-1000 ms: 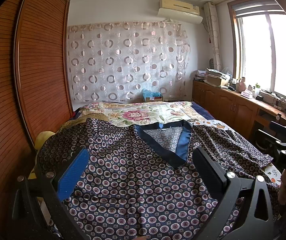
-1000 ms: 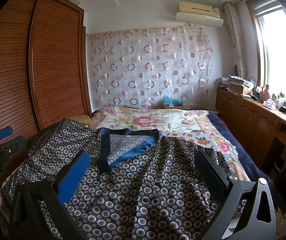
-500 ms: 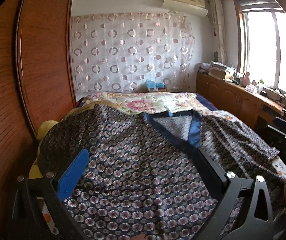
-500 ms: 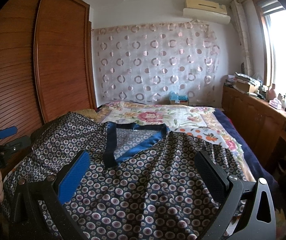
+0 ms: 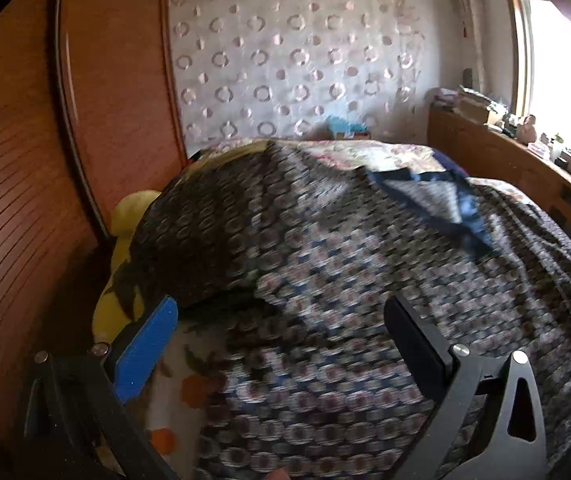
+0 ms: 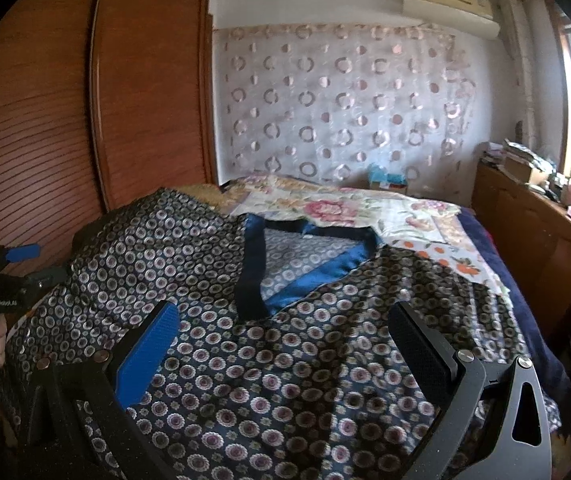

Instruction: Fold small clothes

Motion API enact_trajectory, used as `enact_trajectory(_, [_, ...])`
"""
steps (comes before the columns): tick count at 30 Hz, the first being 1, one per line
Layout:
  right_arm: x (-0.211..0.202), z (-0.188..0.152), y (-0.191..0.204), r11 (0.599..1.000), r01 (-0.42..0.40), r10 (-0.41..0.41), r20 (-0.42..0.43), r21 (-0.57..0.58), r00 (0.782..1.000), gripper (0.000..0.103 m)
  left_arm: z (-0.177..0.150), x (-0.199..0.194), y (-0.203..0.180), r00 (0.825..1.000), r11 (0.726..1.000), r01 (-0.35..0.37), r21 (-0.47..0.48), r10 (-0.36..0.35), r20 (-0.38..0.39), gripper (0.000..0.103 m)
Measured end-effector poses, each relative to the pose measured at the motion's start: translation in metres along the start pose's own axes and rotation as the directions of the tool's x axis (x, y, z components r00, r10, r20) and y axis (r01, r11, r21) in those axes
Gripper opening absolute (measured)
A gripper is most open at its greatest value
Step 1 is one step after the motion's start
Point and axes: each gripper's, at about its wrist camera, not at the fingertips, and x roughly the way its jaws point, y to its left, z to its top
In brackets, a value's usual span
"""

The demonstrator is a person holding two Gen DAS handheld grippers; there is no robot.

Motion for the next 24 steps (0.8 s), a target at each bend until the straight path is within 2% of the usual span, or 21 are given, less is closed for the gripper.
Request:
enact_trajectory(4, [0.01, 0.004, 0.001, 0.999, -0.03, 0.03, -0.027, -0.02, 0.999, 0.103, -0.006, 0.011, 0.03, 0.999, 1.0, -0.001, -0.017, 0.001, -0.043, 0.1])
enact_trajectory(14, [0.031, 0.015, 0.008, 0.99, -0.116, 0.106, -0.109, -0.081, 0.988, 0.103, -0.007, 0.037, 0.073, 0.99, 0.999, -0.042, -0.015, 0.04, -0.132, 0.076])
enact_trajectory(18, [0.034, 0.022, 0.011, 0.986, -0.131, 0.118, -0.124, -0.103, 0.985, 0.103, -0.007, 0.054, 0.077, 0.983, 1.0, 0.008, 0.0, -0.008, -0.184, 0.062])
enact_trajectory(20, [0.033, 0.022, 0.01, 0.985, -0.136, 0.122, -0.125, -0.107, 0.985, 0.103, -0.007, 0.06, 0.075, 0.979, 1.0, 0.01, 0.009, -0.008, -0.202, 0.059])
enact_trajectory(22, [0.03, 0.022, 0.007, 0.984, -0.14, 0.126, -0.125, -0.107, 0.984, 0.103, -0.006, 0.065, 0.074, 0.978, 0.999, 0.02, 0.026, -0.014, -0.21, 0.053])
enact_trajectory(24, [0.028, 0.019, 0.006, 0.985, -0.138, 0.125, -0.122, -0.103, 0.985, 0.103, -0.004, 0.068, 0.075, 0.977, 0.999, 0.02, 0.028, -0.013, -0.212, 0.033])
